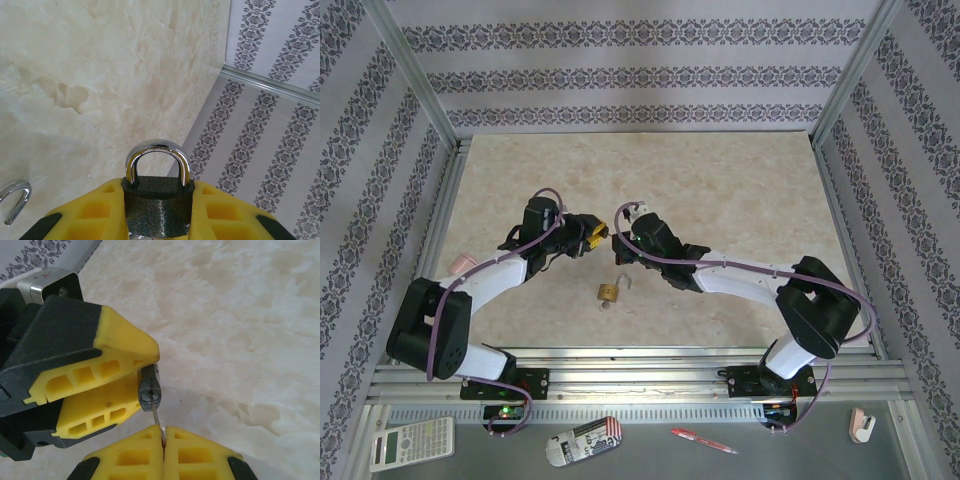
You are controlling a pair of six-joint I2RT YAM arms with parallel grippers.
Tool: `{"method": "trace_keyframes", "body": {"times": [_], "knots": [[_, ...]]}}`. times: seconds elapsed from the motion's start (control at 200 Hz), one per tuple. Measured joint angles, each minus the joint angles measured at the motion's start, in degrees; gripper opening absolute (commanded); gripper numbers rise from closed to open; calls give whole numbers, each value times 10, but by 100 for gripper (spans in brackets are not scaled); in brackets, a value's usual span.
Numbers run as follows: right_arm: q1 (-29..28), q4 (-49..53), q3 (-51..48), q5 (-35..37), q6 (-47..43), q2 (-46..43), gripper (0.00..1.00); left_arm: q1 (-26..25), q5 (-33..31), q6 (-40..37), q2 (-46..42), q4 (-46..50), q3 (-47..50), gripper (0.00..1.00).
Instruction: Unlock with the key
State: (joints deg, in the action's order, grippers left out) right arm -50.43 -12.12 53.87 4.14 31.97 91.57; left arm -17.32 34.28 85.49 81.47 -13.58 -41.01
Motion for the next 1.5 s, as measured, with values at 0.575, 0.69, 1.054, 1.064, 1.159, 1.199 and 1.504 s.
{"method": "trace_keyframes", "body": {"times": [0.575, 0.69, 1.054, 1.064, 1.159, 1.199, 1.504], "knots": [[1, 25, 22, 2, -28, 21, 0, -18, -19, -58, 8, 59, -49, 0], [13, 21, 9, -28, -10, 12, 0, -21, -19, -80, 8, 66, -50, 0], [49, -77, -64, -127, 66, -8, 0, -34, -22, -162, 7, 120, -70, 0], [50, -81, -66, -131, 69, -8, 0, -34, -23, -164, 6, 122, -71, 0], [58, -108, -76, -158, 89, -8, 0, -37, -32, -191, 0, 143, -80, 0], [60, -114, -76, -167, 96, -8, 0, -37, -36, -204, -4, 154, -85, 0], [68, -147, -76, -204, 132, -8, 0, -46, -93, -316, -21, 256, -130, 0]]}}
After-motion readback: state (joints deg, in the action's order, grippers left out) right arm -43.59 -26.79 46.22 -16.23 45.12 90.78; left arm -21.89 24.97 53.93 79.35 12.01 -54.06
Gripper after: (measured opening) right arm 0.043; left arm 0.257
